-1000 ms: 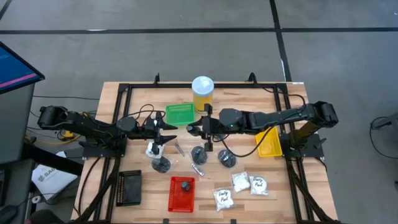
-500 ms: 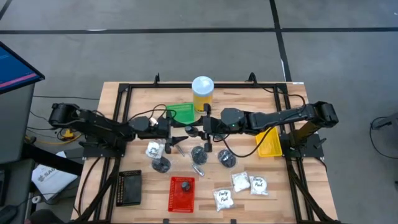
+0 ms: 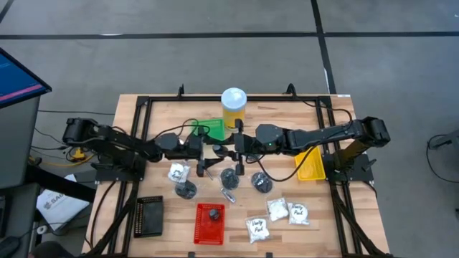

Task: Pick & Place Travel size toiletries
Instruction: Put the gray deodorant into the red bin

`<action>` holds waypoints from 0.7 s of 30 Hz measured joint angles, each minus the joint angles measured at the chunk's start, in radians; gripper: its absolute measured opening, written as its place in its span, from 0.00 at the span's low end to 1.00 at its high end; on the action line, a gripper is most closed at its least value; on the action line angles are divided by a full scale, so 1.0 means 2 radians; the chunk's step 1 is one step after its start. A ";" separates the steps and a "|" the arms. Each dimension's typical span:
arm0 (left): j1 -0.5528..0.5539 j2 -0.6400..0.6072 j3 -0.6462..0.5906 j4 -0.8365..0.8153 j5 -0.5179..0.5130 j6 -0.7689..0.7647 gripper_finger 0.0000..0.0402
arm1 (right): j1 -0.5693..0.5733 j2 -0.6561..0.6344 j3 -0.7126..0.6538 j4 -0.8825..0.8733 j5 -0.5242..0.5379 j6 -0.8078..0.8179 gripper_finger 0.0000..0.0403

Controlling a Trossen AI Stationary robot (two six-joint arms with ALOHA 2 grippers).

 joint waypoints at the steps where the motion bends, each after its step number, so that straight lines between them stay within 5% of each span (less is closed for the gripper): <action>1: 0.000 0.009 0.005 0.001 0.000 0.000 0.76 | 0.000 0.000 0.000 0.000 0.000 0.000 0.20; 13: 0.000 0.032 0.020 0.027 0.000 0.003 0.72 | 0.000 0.000 0.000 -0.008 0.000 -0.003 0.20; 21: 0.000 0.032 0.020 0.031 0.017 0.006 0.46 | 0.000 0.000 0.000 -0.009 0.001 -0.002 0.20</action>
